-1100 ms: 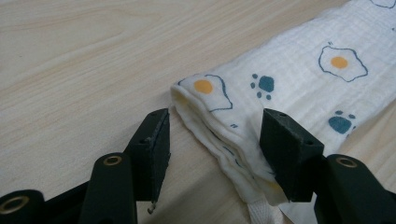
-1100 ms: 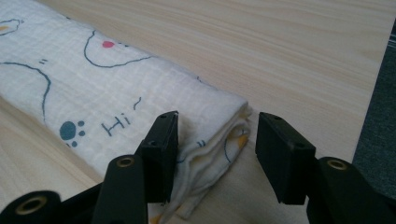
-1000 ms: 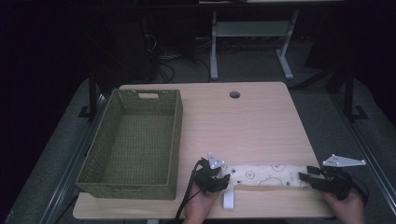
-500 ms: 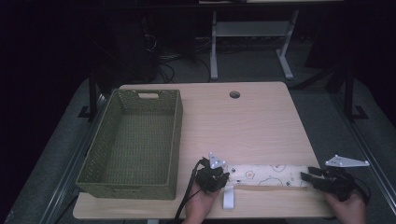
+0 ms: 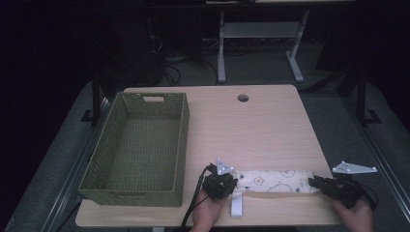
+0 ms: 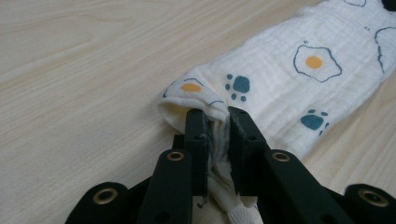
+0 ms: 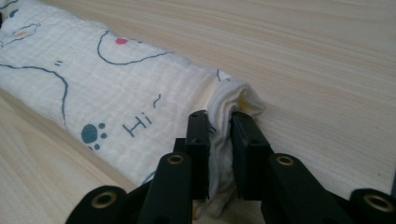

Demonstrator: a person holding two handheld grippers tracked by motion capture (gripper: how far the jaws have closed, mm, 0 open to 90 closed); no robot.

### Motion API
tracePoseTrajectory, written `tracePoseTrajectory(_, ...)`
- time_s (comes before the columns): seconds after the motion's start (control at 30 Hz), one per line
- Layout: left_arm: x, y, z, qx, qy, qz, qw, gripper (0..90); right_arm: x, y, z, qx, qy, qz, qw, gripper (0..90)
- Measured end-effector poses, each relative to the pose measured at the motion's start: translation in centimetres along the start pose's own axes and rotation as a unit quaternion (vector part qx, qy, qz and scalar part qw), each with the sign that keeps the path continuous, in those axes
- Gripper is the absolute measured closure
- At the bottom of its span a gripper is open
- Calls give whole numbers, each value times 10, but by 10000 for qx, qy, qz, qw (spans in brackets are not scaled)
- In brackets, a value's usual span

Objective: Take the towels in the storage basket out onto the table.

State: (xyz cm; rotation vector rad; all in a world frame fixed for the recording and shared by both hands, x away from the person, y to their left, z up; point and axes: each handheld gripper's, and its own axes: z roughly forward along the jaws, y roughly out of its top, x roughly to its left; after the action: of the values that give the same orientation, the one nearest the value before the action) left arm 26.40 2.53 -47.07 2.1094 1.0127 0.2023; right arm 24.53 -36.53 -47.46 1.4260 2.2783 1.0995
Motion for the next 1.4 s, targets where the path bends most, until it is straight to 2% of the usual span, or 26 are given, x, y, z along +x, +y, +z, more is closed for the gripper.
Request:
tracePoseTrajectory(0.17, 2, -2, 0, -40, -118, -141, 9998, 817, -3, 2, 0, 49, 125, 88, 9999, 809)
tracePoseTrajectory(0.3, 4, -3, -3, -23, -233, -291, 9993, 821, -6, 4, -2, 35, 202, 58, 9998, 815)
tracePoseTrajectory(0.5, 3, -3, -8, -53, -291, -345, 9990, 825, -9, 10, -8, -120, 315, 148, 9993, 817)
tracePoseTrajectory(0.73, 2, -2, -15, -106, -308, -337, 9989, 826, -9, 20, -13, -202, 389, 95, 9990, 818)
tracePoseTrajectory(0.93, 5, -4, -15, -101, -299, -399, 9987, 828, -7, 19, -8, -53, 396, 41, 9992, 819)
tracePoseTrajectory(1.03, 4, -3, -21, -179, -272, -374, 9988, 829, -7, 19, -8, -94, 433, 99, 9990, 819)
tracePoseTrajectory(1.13, 5, -3, -25, -237, -324, -442, 9982, 829, -8, 20, -9, -120, 522, 135, 9985, 820)
tracePoseTrajectory(1.17, 5, -2, -28, -315, -387, -547, 9973, 829, -8, 21, -9, -140, 543, 139, 9983, 820)
tracePoseTrajectory(1.23, 3, -1, -35, -374, -423, -521, 9970, 829, -6, 26, -11, -201, 555, 105, 9982, 820)
tracePoseTrajectory(1.4, -1, 5, -56, -651, -489, -538, 9952, 829, -2, 44, -18, -381, 820, 58, 9959, 820)
